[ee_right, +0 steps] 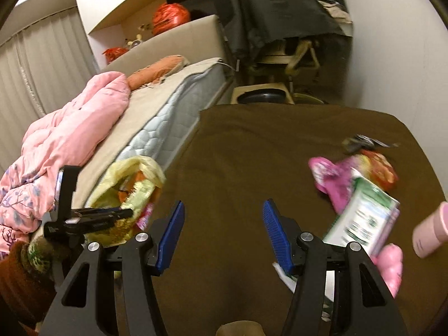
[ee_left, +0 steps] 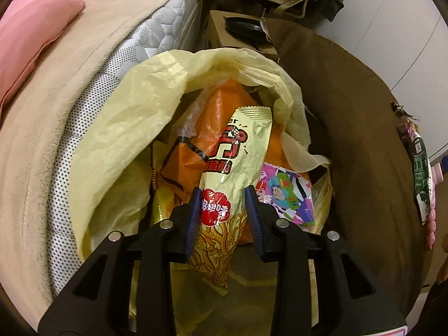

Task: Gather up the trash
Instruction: 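Carry both items into the yellow trash bag and open both tools, then move both tools back over the table toward the remaining wrappers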

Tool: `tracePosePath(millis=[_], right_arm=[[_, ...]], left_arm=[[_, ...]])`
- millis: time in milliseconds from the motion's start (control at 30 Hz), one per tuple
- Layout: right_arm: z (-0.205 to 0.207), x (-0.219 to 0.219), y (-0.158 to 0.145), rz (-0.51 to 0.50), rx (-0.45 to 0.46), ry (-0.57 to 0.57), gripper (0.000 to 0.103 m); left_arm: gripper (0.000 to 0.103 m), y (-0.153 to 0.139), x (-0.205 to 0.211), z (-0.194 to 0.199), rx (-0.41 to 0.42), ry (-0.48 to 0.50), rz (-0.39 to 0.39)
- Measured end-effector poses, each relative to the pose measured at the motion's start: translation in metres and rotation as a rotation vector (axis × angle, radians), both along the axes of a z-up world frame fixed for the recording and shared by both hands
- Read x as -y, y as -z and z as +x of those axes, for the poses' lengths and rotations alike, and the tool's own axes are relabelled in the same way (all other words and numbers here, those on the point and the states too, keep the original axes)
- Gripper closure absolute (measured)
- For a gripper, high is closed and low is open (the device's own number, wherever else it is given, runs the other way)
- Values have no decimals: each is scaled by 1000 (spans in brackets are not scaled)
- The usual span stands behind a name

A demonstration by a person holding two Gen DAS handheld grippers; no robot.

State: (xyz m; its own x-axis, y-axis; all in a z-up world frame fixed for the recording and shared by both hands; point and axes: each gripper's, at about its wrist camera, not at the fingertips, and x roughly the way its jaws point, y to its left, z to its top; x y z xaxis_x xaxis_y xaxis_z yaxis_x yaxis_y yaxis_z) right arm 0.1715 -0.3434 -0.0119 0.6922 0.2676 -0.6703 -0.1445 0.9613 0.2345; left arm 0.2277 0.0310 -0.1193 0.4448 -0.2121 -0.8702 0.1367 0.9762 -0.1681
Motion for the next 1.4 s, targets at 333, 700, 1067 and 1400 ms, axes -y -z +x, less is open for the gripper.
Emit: tracePosePath(millis=[333,700,1067,1400], right_arm=[[-42,65,8,-10,9,139,44],[-77,117,11,-30,13,150,38],[-92,170,20,-15,18,240,38],[-102,203,23,-90,76,326,38]], left_arm=[[40,-36,6,-31,127,-21,-27],[35,-96,47,-68,341,-26,-72],[31,-111,186,-46,359,375,-197],[32,-91,357,45,389,821,-31]])
